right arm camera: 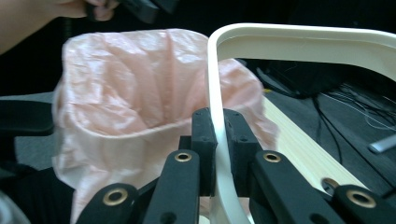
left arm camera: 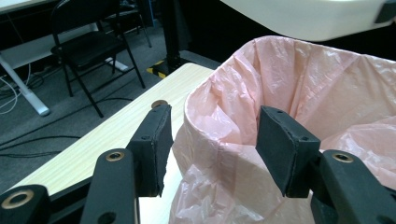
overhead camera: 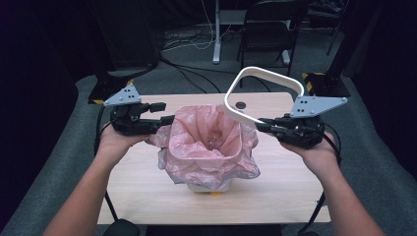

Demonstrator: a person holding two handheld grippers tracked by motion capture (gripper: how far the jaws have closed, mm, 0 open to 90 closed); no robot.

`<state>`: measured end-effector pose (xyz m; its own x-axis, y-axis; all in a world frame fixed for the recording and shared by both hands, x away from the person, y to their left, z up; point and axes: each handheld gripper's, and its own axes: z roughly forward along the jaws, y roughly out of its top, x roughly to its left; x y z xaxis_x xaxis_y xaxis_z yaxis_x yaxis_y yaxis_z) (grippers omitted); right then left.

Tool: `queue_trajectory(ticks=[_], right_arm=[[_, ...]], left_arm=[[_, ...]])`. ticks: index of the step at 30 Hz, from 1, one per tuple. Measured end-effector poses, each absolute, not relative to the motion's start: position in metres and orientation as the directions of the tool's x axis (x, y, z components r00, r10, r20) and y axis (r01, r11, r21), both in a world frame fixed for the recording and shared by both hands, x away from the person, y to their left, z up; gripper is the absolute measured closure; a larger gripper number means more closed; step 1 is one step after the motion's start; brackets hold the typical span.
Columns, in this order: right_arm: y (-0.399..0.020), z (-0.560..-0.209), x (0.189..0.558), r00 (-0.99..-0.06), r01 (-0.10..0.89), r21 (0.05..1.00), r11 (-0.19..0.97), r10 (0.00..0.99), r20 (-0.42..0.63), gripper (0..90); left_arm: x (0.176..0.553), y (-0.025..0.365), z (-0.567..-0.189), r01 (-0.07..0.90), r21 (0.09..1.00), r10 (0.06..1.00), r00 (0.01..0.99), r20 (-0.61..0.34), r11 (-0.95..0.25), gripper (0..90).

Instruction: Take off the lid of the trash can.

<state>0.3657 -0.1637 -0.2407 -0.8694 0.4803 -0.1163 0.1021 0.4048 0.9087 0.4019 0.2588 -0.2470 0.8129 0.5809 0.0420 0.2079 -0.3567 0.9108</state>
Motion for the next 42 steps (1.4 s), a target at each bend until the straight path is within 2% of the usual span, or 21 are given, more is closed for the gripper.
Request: queue_trajectory(ticks=[17, 29, 42], right_arm=[[-0.195, -0.261, 0.383, -0.777, 0.173, 0.912, 0.373, 0.62, -0.106, 83.9], [-0.204, -0.278, 0.387, -0.738, 0.204, 0.906, 0.37, 0.666, -0.106, 83.9], [-0.213, -0.316, 0.39, -0.698, 0.26, 0.895, 0.362, 0.711, -0.085, 83.9]], left_arm=[[0.398, 0.254, -0.255, 0.211, 0.907, 0.566, 0.824, 0.036, -0.365, 45.5], [0.397, 0.253, -0.258, 0.212, 0.907, 0.56, 0.828, 0.032, -0.365, 45.5], [0.395, 0.251, -0.262, 0.212, 0.906, 0.553, 0.833, 0.029, -0.366, 45.6]])
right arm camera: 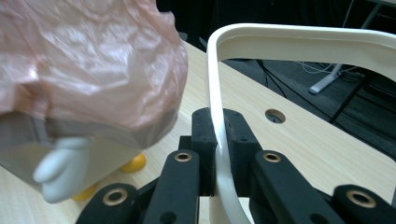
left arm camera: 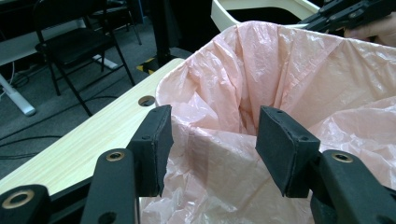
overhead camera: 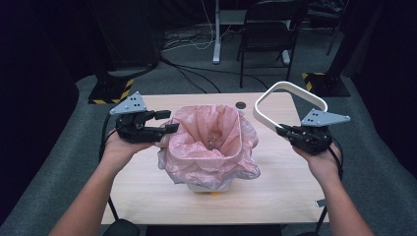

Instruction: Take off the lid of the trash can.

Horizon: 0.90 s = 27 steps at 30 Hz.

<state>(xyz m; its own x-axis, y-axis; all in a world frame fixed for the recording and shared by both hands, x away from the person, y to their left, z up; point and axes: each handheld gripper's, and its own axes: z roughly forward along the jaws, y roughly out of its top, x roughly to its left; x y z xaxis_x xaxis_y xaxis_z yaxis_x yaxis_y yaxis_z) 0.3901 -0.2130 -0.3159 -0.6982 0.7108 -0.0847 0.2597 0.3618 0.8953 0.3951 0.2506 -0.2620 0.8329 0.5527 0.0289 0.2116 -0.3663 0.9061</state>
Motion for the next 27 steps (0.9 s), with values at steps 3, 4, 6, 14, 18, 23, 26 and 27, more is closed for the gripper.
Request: queue_trajectory(ticks=[3, 4, 6, 14, 18, 23, 26, 27], right_arm=[[-0.214, -0.324, 0.39, -0.691, 0.266, 0.896, 0.356, 0.719, -0.081, 83.9], [-0.214, -0.326, 0.389, -0.688, 0.27, 0.894, 0.357, 0.721, -0.08, 83.9], [-0.215, -0.33, 0.389, -0.685, 0.271, 0.892, 0.36, 0.724, -0.084, 83.9], [-0.214, -0.346, 0.389, -0.674, 0.288, 0.883, 0.37, 0.733, -0.088, 83.9], [-0.214, -0.354, 0.39, -0.67, 0.299, 0.881, 0.367, 0.738, -0.08, 83.9], [-0.214, -0.366, 0.391, -0.661, 0.315, 0.88, 0.355, 0.748, -0.065, 83.9], [-0.214, -0.373, 0.391, -0.655, 0.322, 0.873, 0.366, 0.752, -0.074, 83.9], [-0.214, -0.373, 0.391, -0.655, 0.322, 0.873, 0.366, 0.752, -0.074, 83.9]], left_arm=[[0.395, 0.251, -0.263, 0.211, 0.906, 0.552, 0.833, 0.029, -0.366, 45.6], [0.395, 0.25, -0.263, 0.212, 0.906, 0.552, 0.833, 0.027, -0.365, 45.6], [0.395, 0.25, -0.263, 0.212, 0.906, 0.551, 0.834, 0.026, -0.365, 45.6], [0.394, 0.249, -0.265, 0.21, 0.908, 0.547, 0.837, 0.026, -0.364, 45.5], [0.394, 0.249, -0.266, 0.209, 0.908, 0.545, 0.838, 0.026, -0.364, 45.5], [0.394, 0.249, -0.266, 0.211, 0.909, 0.544, 0.839, 0.021, -0.36, 45.6], [0.394, 0.249, -0.266, 0.211, 0.909, 0.544, 0.839, 0.021, -0.359, 45.6], [0.394, 0.249, -0.266, 0.211, 0.909, 0.544, 0.839, 0.021, -0.359, 45.5]])
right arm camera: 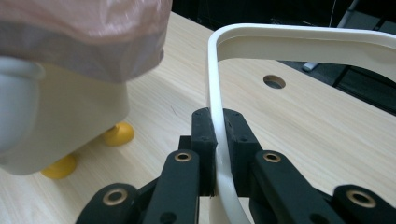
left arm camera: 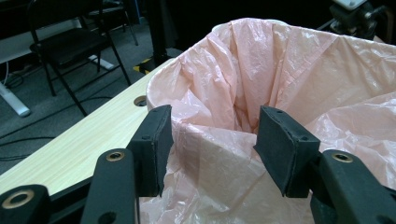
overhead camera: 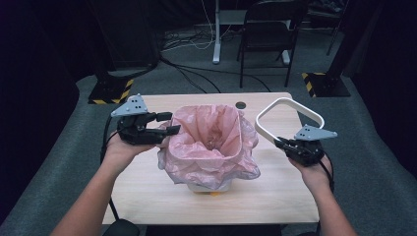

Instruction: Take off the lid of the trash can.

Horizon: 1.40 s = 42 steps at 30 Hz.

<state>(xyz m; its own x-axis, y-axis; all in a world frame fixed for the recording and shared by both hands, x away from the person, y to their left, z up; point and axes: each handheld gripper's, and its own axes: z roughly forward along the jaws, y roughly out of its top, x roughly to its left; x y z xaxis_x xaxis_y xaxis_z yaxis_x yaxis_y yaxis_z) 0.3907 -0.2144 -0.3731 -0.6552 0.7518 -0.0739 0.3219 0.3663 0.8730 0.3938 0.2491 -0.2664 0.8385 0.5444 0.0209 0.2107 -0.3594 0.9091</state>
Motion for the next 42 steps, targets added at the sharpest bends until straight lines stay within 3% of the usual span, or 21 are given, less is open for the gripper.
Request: queue_trajectory(ticks=[42], right_arm=[[-0.217, -0.461, 0.388, -0.632, 0.416, 0.839, 0.351, 0.775, -0.011, 83.5]], left_arm=[[0.393, 0.25, -0.269, 0.204, 0.919, 0.549, 0.836, 0.016, -0.337, 45.4]])
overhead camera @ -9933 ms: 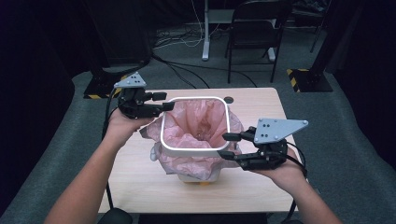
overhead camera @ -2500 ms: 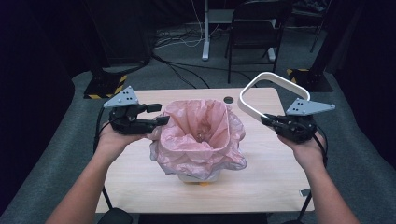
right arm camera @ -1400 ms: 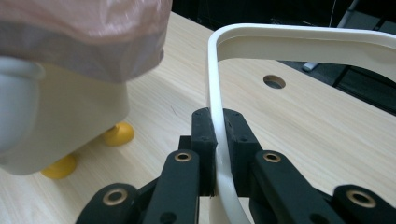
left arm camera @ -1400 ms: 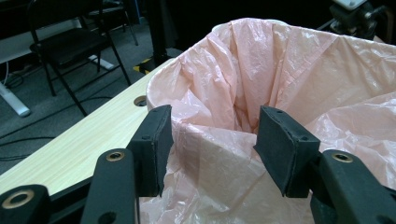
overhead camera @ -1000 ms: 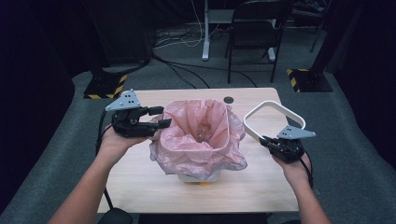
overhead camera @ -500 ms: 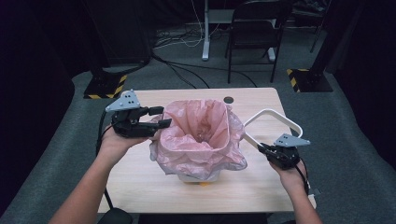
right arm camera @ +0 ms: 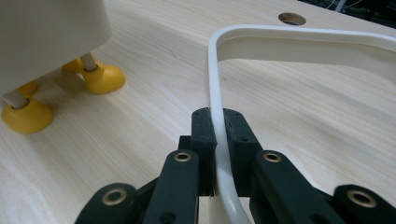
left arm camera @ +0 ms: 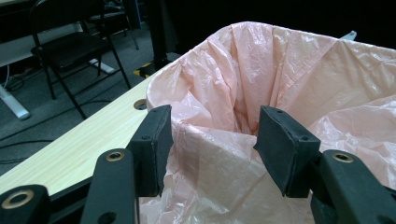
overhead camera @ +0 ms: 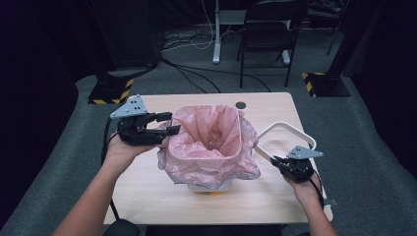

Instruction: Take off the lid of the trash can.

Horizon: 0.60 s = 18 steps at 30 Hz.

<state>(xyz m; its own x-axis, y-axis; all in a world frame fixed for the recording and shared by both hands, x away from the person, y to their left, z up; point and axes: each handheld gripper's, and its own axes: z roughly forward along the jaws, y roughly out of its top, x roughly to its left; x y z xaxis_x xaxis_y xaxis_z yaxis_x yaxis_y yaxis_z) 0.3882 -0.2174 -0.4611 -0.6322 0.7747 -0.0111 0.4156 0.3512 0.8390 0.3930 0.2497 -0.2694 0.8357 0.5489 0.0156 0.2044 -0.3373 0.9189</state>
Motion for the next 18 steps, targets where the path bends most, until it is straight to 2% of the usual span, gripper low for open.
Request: queue_trajectory(ticks=[18], right_arm=[[-0.217, -0.48, 0.395, -0.635, 0.461, 0.807, 0.369, 0.773, 0.009, 83.3]], left_arm=[[0.394, 0.248, -0.271, 0.202, 0.919, 0.545, 0.838, 0.016, -0.337, 45.4]])
